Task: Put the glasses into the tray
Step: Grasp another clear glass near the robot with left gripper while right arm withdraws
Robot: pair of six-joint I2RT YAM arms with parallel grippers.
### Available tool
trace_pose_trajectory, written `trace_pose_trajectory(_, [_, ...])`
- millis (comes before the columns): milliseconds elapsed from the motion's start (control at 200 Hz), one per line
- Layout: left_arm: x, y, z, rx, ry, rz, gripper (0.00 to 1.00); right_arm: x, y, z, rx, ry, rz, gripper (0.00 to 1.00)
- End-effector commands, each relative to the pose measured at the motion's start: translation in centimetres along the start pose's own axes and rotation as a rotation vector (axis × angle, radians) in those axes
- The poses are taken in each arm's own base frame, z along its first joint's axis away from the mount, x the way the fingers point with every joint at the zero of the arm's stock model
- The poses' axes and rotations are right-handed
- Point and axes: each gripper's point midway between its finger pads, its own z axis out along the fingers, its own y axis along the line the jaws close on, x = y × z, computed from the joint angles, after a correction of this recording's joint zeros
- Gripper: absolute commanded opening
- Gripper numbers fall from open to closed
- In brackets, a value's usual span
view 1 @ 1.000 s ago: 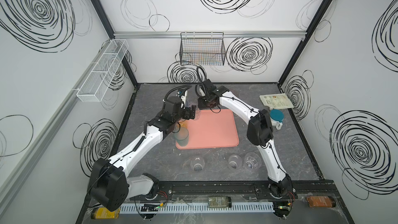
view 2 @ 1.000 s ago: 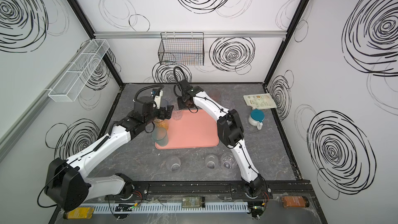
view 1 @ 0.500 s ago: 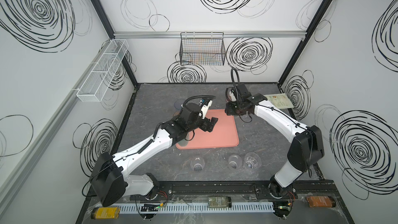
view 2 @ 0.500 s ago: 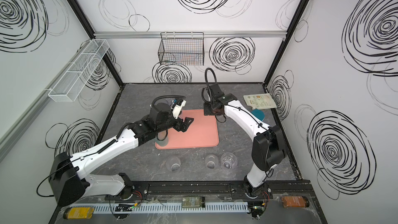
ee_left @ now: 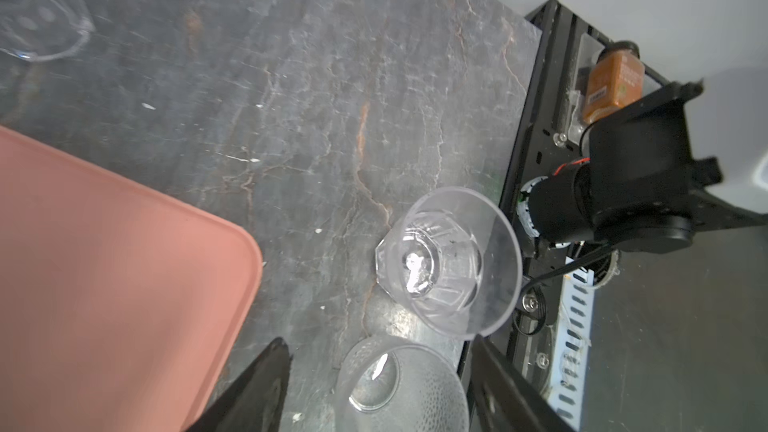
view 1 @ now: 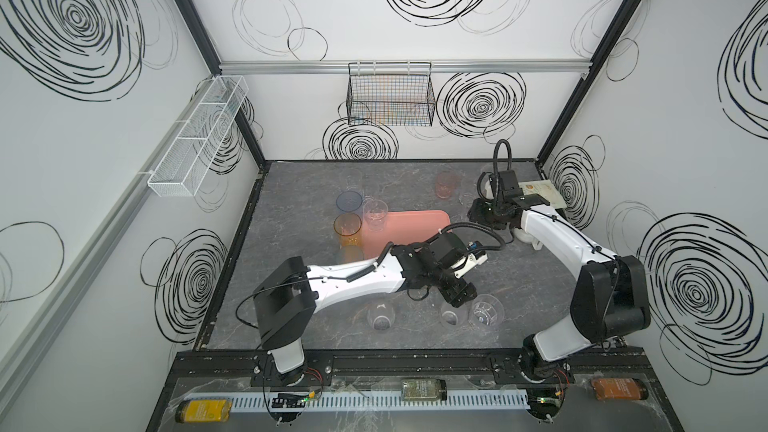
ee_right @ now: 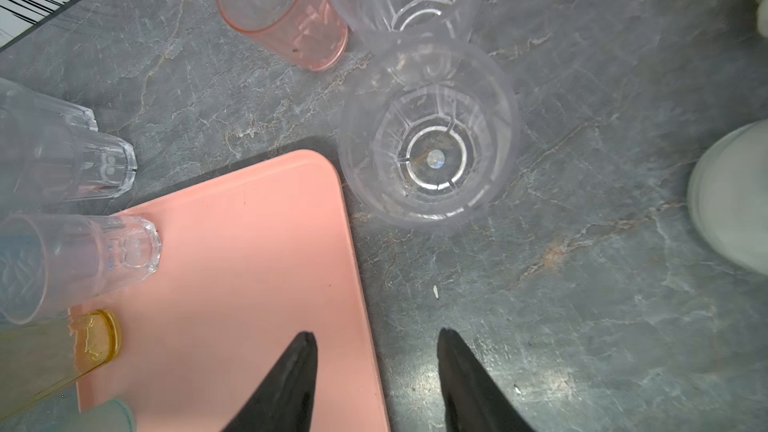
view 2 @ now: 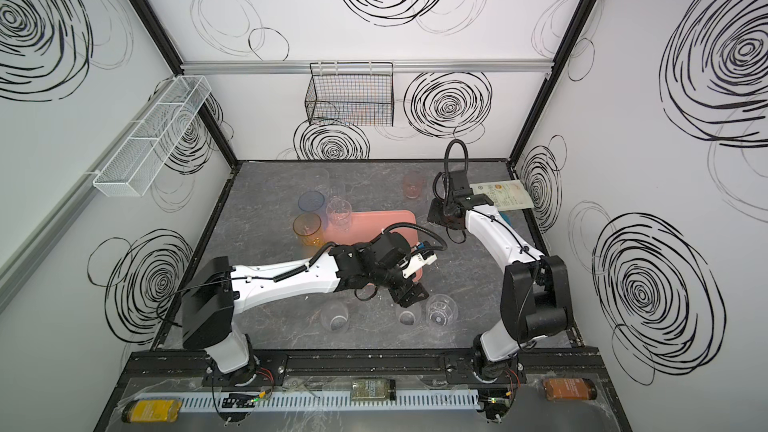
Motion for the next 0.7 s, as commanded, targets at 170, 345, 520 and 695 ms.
trace_pose_trajectory(170, [-0.7, -1.9, 3.0, 0.039, 0.090, 0.018, 0.67, -0.7, -1.6, -1.2, -0.016, -0.062, 0.055, 0.51])
trace_pose_trajectory(345, [-1.2, -1.6, 4.4, -0.068, 0.120, 0.075, 0.62, 0.0, -2.7, -0.8, -0.005, -0.048, 0.065, 0.51])
trace_pose_trajectory(520, [-0.6, -1.1, 5.6, -0.172, 0.156, 0.144, 0.57, 0.2, -3.0, -0.4, -0.016, -0.038, 0.077, 0.51])
trace_pose_trajectory(695, [0.5, -0.9, 6.9, -0.191, 0.187, 0.167, 0.52, 0.4, -3.0, 0.1, -0.027, -0.021, 0.081, 0.52])
